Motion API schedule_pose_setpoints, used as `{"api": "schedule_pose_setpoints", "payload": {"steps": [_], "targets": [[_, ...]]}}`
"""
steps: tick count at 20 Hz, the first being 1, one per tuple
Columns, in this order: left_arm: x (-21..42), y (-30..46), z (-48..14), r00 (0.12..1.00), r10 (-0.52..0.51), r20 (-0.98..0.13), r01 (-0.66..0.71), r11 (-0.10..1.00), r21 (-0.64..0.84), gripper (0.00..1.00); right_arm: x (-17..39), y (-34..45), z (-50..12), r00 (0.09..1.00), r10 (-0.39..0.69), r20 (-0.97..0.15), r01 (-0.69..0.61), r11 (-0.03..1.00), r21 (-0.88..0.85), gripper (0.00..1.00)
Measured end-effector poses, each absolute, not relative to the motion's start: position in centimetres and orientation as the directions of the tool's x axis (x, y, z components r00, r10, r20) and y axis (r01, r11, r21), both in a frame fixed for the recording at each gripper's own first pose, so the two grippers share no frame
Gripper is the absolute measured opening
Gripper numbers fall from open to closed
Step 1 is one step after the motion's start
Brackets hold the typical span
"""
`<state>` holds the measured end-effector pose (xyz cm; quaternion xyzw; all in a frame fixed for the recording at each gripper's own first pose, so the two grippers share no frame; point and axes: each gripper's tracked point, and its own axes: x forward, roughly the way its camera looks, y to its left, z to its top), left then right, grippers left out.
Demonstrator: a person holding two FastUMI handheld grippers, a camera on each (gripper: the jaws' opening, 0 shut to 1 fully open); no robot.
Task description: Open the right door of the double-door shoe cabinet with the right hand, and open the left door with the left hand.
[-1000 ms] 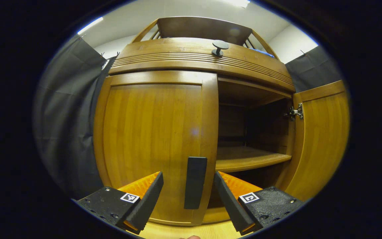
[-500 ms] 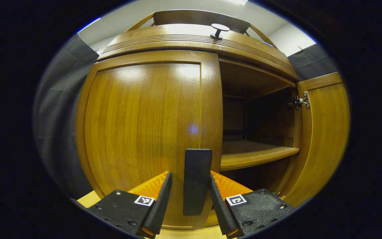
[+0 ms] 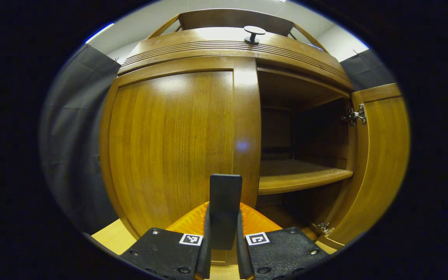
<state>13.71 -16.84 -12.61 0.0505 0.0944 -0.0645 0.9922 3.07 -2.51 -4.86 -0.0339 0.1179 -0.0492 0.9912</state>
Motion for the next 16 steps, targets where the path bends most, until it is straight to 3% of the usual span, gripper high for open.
{"api": "schedule_pose_setpoints", "payload": {"steps": [6, 9, 11, 16], "targets": [[7.2, -13.5, -11.1, 0.978, -0.051, -0.204, 0.069, 0.994, 0.082, 0.25, 3.4, -2.0, -4.1, 0.976, -0.027, -0.216, 0.012, 0.997, -0.073, 0.99], [4.5, -11.4, -10.2, 0.981, 0.01, -0.194, 0.008, 0.996, 0.091, 0.26, 3.0, -1.7, -4.0, 0.976, 0.027, -0.217, -0.041, 0.997, -0.059, 0.99], [3.3, -10.3, -9.6, 0.983, 0.046, -0.18, -0.028, 0.994, 0.101, 0.24, 2.4, -1.8, -4.4, 0.971, 0.068, -0.228, -0.081, 0.996, -0.046, 0.92], [1.0, -8.1, -8.7, 0.979, 0.141, -0.149, -0.118, 0.981, 0.154, 0.22, 2.7, -1.6, -4.9, 0.96, 0.127, -0.249, -0.136, 0.99, -0.021, 0.93]]}}
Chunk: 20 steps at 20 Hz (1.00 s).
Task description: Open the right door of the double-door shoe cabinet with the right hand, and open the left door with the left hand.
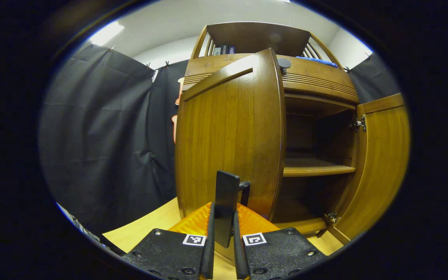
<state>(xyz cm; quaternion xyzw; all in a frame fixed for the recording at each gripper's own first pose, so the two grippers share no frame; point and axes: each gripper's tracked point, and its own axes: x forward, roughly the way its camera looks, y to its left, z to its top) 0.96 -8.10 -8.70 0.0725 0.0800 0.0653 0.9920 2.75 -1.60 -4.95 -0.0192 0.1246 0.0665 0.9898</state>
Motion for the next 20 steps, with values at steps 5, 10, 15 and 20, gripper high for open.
{"api": "schedule_pose_setpoints", "payload": {"steps": [5, 10, 15, 20], "targets": [[-0.9, -5.5, -7.8, 0.983, 0.144, -0.116, -0.127, 0.981, 0.145, 0.18, 2.9, -0.9, -4.8, 0.962, 0.117, -0.246, -0.13, 0.991, -0.036, 0.92], [-1.9, -3.0, -7.2, 0.991, 0.079, -0.106, -0.067, 0.991, 0.115, 0.12, 5.3, 2.1, -5.0, 0.974, 0.069, -0.216, -0.079, 0.996, -0.037, 0.92], [-2.6, 0.0, -6.1, 0.995, 0.006, -0.102, 0.006, 0.993, 0.122, 0.1, 5.7, 6.2, -5.4, 0.974, 0.05, -0.22, -0.058, 0.998, -0.032, 0.92], [-2.5, 6.4, -3.5, 0.998, 0.036, -0.059, -0.027, 0.988, 0.152, 0.02, 6.0, 9.9, -5.6, 0.977, 0.033, -0.212, -0.046, 0.998, -0.053, 0.92]]}}
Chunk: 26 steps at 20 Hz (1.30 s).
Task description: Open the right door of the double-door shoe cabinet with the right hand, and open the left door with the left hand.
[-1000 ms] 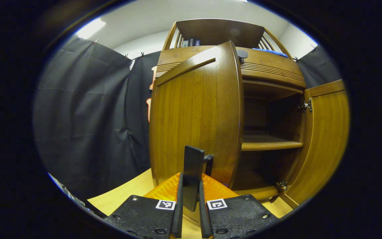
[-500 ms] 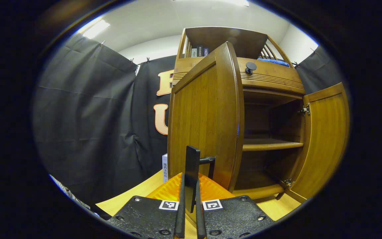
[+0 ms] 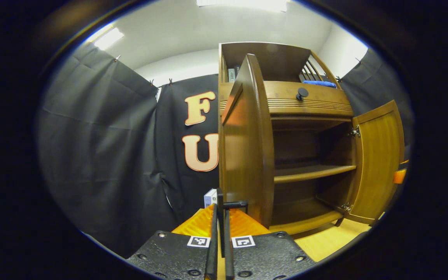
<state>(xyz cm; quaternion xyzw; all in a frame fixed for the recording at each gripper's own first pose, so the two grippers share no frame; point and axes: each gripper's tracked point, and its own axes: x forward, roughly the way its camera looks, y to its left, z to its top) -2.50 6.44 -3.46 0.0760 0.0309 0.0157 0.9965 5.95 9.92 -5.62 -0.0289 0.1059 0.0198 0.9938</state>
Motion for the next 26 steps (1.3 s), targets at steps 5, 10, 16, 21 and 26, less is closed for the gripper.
{"api": "schedule_pose_setpoints", "payload": {"steps": [5, 10, 16, 21, 26], "targets": [[-1.4, 9.9, -3.2, 0.992, -0.089, -0.088, 0.092, 0.996, 0.022, 0.02, 5.3, 12.4, -5.6, 0.978, 0.032, -0.204, -0.044, 0.997, -0.057, 0.93], [-1.1, 11.8, -2.8, 0.982, -0.17, -0.087, 0.178, 0.98, 0.091, 0.1, 4.1, 12.2, -5.3, 0.979, -0.012, -0.206, -0.005, 0.997, -0.08, 0.92], [-0.7, 13.2, -2.7, 0.965, -0.251, -0.077, 0.253, 0.967, 0.022, 0.1, 3.5, 11.9, -4.5, 0.978, -0.036, -0.205, 0.021, 0.997, -0.077, 0.96], [-3.1, 13.6, -2.3, 0.977, -0.195, -0.09, 0.197, 0.98, 0.011, 0.08, 4.3, 11.9, -4.4, 0.979, -0.019, -0.202, 0.005, 0.997, -0.072, 0.92], [-8.2, 15.2, 0.6, 0.996, -0.061, -0.067, 0.065, 0.996, 0.056, 0.04, 5.9, 12.2, -5.8, 0.973, 0.049, -0.224, -0.06, 0.997, -0.041, 0.93]]}}
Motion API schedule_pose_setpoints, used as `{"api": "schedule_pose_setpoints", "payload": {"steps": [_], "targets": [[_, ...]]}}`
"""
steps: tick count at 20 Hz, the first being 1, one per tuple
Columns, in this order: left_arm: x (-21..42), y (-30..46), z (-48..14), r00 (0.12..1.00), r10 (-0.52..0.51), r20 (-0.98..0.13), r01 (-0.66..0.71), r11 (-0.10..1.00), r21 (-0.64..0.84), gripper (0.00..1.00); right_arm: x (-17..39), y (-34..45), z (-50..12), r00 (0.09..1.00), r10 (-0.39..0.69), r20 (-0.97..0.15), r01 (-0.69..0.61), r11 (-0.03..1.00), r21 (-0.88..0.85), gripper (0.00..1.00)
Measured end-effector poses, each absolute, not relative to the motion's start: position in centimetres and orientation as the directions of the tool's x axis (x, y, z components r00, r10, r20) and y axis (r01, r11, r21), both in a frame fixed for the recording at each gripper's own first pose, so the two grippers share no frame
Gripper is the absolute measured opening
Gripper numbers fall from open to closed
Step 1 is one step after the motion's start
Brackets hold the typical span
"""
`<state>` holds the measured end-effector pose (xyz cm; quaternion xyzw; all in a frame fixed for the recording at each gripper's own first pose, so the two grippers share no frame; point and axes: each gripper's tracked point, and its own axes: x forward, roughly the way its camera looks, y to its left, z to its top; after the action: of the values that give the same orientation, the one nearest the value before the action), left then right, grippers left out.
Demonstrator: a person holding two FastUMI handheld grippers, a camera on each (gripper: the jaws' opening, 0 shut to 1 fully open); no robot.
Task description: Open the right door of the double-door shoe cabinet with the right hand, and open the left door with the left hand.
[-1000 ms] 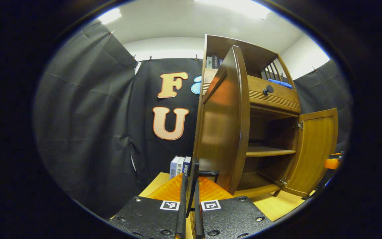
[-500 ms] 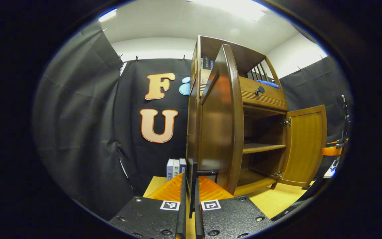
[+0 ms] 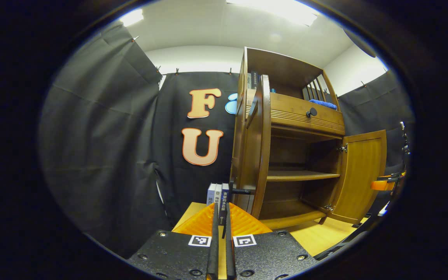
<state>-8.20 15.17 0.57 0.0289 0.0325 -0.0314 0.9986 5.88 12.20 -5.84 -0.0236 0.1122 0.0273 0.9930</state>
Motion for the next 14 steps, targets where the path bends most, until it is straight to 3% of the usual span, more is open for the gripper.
{"api": "schedule_pose_setpoints", "payload": {"steps": [6, 11, 12, 14], "targets": [[-11.3, 11.8, 3.7, 0.999, 0.033, -0.028, -0.032, 0.999, 0.031, 0.07, 8.8, 11.7, -6.9, 0.962, 0.135, -0.236, -0.143, 0.989, -0.021, 0.93], [-10.5, 3.5, 4.1, 0.999, -0.05, -0.016, 0.049, 0.998, -0.031, 0.1, 10.0, 10.3, -6.6, 0.953, 0.193, -0.234, -0.198, 0.98, 0.003, 0.93], [-10.2, 1.7, 4.0, 0.997, -0.077, -0.011, 0.076, 0.996, -0.043, 0.1, 10.0, 9.8, -6.5, 0.952, 0.197, -0.233, -0.202, 0.979, 0.005, 0.97], [-9.2, -2.4, 4.0, 0.99, -0.14, 0.001, 0.139, 0.986, -0.089, 0.05, 9.9, 8.9, -6.5, 0.949, 0.207, -0.238, -0.213, 0.977, 0.001, 0.94]]}}
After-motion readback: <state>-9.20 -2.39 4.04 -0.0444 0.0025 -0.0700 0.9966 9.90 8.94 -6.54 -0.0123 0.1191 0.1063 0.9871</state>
